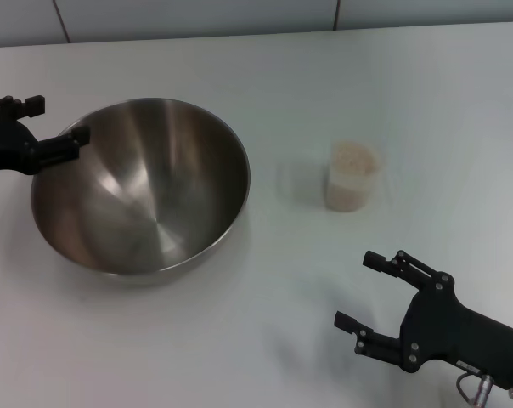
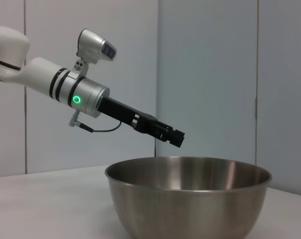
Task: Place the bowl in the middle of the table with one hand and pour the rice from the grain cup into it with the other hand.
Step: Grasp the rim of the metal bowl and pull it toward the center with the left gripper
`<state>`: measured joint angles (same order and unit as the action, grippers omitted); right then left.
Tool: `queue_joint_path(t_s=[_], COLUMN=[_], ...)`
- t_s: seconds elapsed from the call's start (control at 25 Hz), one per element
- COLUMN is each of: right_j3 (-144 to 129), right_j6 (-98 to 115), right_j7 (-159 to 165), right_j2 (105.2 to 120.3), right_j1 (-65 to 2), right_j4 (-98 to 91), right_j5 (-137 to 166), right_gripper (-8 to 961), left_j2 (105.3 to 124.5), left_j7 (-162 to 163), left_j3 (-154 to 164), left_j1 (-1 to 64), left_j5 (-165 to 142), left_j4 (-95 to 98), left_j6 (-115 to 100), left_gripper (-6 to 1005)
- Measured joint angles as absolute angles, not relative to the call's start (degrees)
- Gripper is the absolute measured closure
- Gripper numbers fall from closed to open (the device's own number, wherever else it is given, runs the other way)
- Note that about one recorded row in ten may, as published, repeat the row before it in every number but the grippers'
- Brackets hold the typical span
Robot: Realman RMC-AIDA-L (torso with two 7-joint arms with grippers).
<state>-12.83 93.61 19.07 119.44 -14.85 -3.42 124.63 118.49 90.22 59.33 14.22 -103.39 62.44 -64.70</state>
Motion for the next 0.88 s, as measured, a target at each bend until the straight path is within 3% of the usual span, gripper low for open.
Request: queue_joint_path(t_s=[0.56, 0.88], right_j3=[-12.83, -12.83], right_j6=[94.18, 94.22], right_j7=[19.07, 19.07], right_j2=[119.44, 119.38], right_j1=[-14.85, -14.77], right_j4=[-3.43, -3.45], right_j5=[124.63, 124.63], right_gripper=[124, 123], left_j2=[118.70, 118.48], left_j7=[101.47, 108.06], left_j3=[60.41, 60.73], left_j1=[19.24, 22.36], left_j5=[-118.21, -124.85], left_j4=[62.80, 62.45], left_j6=[-64.74, -65.53], left_gripper=[181, 252])
